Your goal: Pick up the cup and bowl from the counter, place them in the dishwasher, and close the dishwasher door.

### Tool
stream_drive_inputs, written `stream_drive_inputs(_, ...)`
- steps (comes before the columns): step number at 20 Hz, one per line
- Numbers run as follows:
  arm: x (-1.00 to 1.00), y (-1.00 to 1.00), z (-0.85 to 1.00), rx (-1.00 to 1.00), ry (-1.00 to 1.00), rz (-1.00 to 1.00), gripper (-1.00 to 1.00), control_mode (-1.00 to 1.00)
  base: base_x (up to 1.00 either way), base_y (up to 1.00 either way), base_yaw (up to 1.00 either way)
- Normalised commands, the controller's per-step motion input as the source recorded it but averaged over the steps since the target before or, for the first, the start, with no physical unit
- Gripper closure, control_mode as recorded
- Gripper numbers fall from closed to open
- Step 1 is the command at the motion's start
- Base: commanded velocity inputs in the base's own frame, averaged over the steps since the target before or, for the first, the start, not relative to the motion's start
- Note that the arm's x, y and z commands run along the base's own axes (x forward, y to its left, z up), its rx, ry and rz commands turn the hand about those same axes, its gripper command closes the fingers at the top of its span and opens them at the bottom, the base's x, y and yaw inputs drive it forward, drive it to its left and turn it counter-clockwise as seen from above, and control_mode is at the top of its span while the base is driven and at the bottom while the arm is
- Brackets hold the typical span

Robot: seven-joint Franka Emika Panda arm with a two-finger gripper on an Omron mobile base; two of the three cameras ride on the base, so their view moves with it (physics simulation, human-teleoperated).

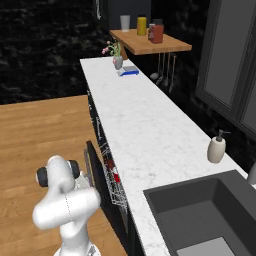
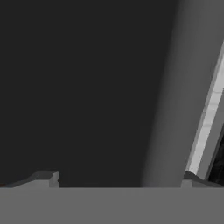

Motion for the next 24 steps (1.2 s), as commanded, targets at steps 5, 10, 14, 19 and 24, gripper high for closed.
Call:
stream_drive_inputs(5,0.18,-1.00,0.13,0.00,-0.04,0.00,-1.00,-1.00,0.00,0.00,0.00)
stream_drive_inputs(10,0.14,-1.00,0.00,0.00,-0.10,0.00,-1.00,-1.00,0.00,0.00,0.00)
stream_drive_inputs(14,0.13,-1.00,0.00,0.00,-0.18,0.00,-1.00,-1.00,0.00,0.00,0.00)
stream_drive_inputs(19,0.17,-1.00,0.00,0.00,-0.24,0.02,-1.00,-1.00,0.00,0.00,0.00)
stream_drive_inputs(24,0.12,-1.00,0.00,0.00,-0.27,0.04,-1.00,-1.00,0.00,0.00,0.00)
